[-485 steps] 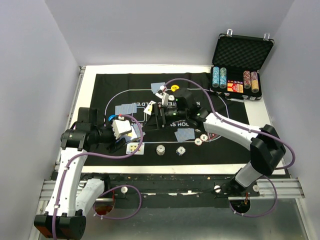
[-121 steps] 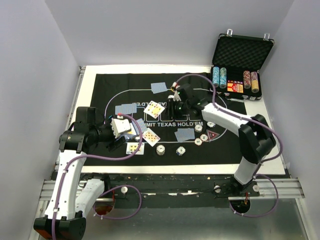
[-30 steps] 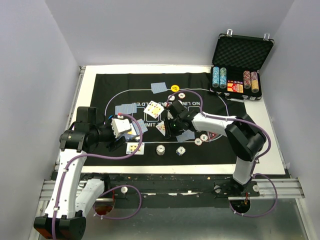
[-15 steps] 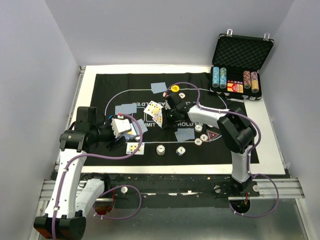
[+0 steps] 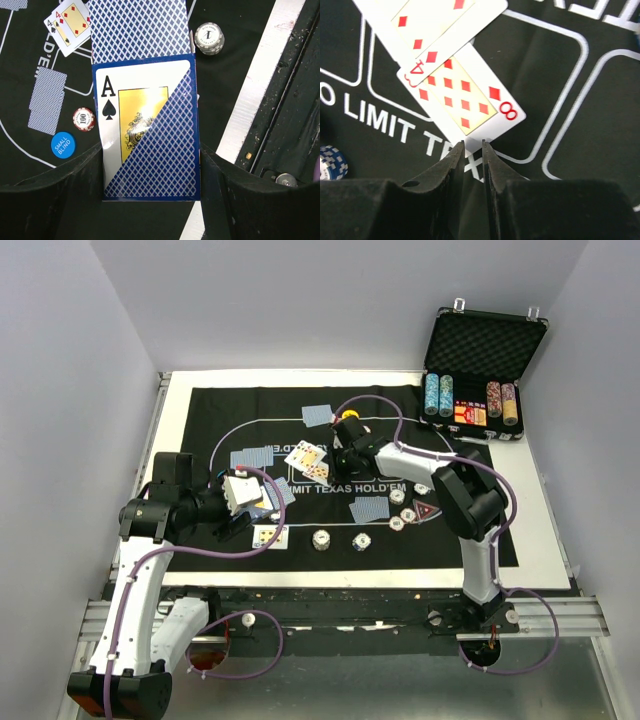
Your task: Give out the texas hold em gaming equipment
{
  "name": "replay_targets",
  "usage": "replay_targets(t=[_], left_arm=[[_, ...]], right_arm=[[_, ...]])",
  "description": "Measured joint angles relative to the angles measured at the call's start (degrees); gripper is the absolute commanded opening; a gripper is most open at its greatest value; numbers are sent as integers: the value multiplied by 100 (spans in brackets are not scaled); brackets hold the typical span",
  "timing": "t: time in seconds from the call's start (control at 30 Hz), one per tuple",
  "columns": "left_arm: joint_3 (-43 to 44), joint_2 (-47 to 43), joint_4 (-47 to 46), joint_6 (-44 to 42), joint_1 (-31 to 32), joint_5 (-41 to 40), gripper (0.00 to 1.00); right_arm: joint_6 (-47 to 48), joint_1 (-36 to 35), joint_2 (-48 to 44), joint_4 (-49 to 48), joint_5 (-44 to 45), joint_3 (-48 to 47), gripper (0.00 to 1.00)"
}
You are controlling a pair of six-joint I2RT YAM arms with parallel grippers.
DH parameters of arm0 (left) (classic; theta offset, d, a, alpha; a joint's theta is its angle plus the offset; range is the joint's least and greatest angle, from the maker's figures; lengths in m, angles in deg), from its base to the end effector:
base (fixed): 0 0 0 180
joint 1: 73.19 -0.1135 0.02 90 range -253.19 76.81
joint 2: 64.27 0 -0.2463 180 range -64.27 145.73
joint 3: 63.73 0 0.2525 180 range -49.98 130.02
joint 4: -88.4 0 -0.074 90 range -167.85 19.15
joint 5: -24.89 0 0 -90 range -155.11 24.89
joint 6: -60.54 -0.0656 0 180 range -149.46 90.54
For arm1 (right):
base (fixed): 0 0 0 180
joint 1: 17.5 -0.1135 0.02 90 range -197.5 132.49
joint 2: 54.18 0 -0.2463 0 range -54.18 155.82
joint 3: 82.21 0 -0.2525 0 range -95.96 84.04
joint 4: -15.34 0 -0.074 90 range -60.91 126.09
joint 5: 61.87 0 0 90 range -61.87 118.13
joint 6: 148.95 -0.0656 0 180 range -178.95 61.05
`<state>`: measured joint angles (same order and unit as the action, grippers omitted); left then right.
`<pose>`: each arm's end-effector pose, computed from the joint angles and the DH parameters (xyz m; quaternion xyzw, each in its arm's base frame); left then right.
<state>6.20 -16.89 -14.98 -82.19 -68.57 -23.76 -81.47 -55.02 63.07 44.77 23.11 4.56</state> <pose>0.1547 -0.0560 0.2918 0.5226 0.7286 -0.1891 0.4004 0.3506 0.2764 0.1177 -0.1374 0.9387 0.1927 0.2504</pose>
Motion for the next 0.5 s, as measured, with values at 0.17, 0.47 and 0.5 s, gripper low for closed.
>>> replay_targets(t=[0.17, 0.47, 0.5], left_arm=[[26, 11, 2, 0, 0, 0, 48], [28, 9, 4, -4, 0, -2, 48], [28, 9, 4, -11, 0, -2, 48]], right_arm=[[0, 55, -74, 122, 271, -17, 40], [-459, 98, -1731, 105, -752, 107, 75], [-553, 98, -1897, 26, -975, 116, 78]])
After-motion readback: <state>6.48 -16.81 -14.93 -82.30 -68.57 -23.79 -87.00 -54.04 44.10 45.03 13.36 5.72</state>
